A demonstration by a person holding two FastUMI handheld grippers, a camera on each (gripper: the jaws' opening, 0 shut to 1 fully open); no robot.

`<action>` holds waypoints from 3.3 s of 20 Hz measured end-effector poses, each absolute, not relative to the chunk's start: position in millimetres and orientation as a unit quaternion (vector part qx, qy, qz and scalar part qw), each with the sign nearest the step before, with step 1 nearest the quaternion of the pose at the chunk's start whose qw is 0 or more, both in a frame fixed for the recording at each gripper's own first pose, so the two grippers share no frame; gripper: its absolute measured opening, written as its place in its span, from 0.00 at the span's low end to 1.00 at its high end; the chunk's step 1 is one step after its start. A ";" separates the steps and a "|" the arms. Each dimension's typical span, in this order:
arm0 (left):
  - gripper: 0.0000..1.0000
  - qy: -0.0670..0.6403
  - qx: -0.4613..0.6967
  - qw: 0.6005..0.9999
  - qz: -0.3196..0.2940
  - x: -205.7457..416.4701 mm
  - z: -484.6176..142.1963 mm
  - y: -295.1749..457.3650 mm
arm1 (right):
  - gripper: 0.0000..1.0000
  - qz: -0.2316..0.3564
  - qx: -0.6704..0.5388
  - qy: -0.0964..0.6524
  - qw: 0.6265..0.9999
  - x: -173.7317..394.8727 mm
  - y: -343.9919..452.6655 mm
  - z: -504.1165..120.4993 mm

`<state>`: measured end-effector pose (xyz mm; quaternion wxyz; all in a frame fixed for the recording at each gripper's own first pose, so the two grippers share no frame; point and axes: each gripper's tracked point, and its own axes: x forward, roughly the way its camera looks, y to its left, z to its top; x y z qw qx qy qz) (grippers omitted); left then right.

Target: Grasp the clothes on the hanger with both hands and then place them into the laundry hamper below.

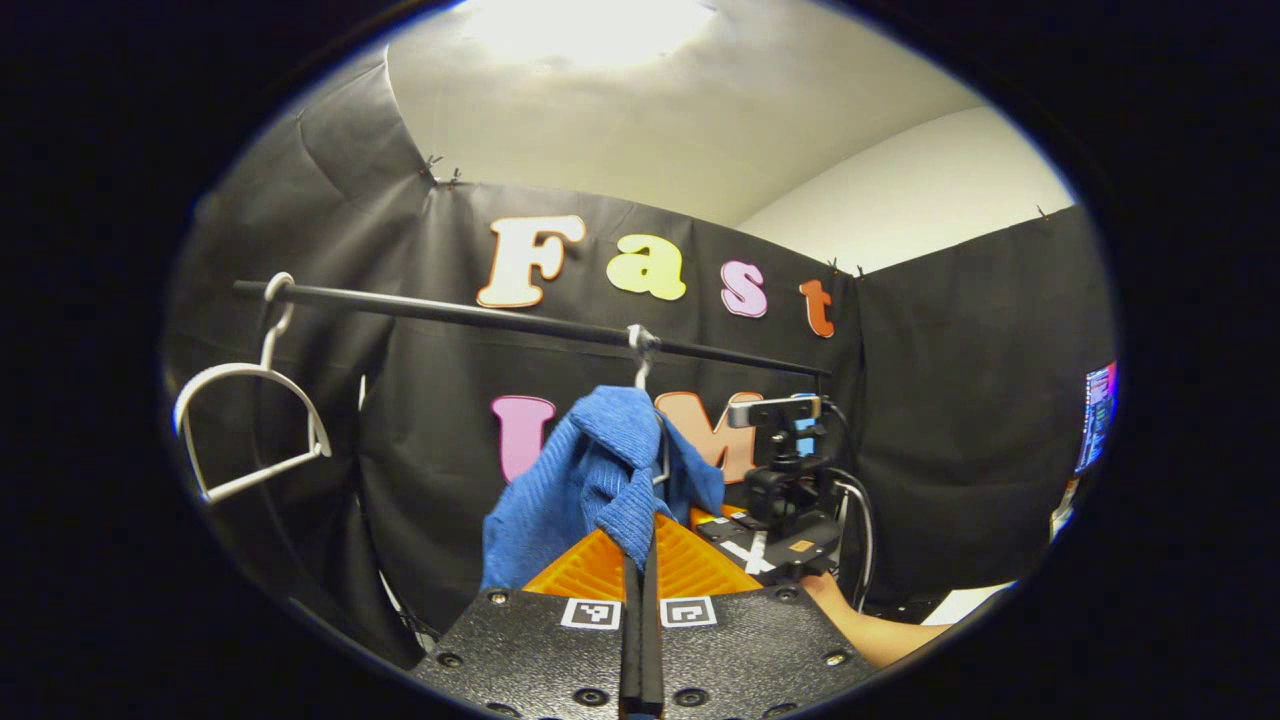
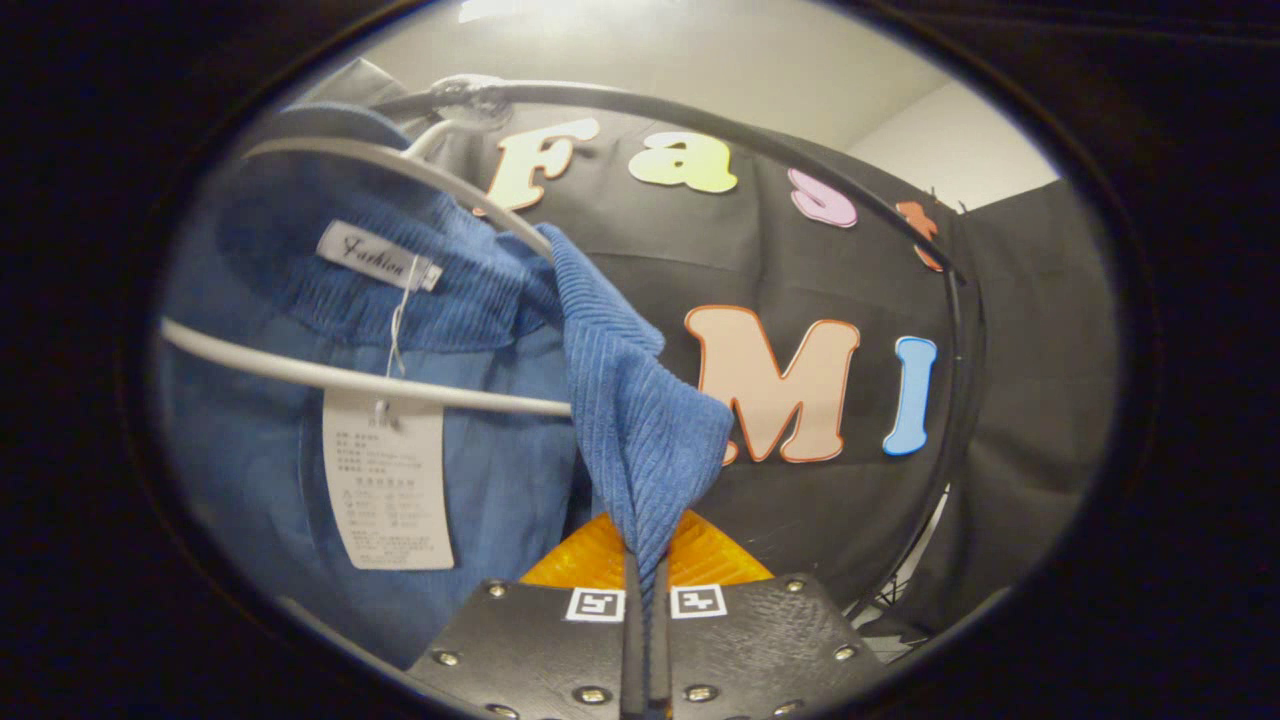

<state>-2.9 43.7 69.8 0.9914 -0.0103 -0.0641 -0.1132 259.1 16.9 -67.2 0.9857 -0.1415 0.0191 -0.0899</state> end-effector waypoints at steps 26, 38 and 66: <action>0.00 -0.081 0.092 0.992 -0.010 13.3 82.5 157.7 | 0.00 -0.115 -0.090 -0.001 0.989 361.4 -36.1 -14.7; 0.00 -0.036 0.047 0.997 -0.041 47.8 3.3 139.1 | 0.02 -0.145 -0.110 0.041 0.982 366.3 -46.8 -82.3; 0.00 -0.040 0.029 0.997 -0.065 81.5 -20.9 39.8 | 0.03 -0.003 -0.002 0.113 0.994 245.0 29.0 -142.7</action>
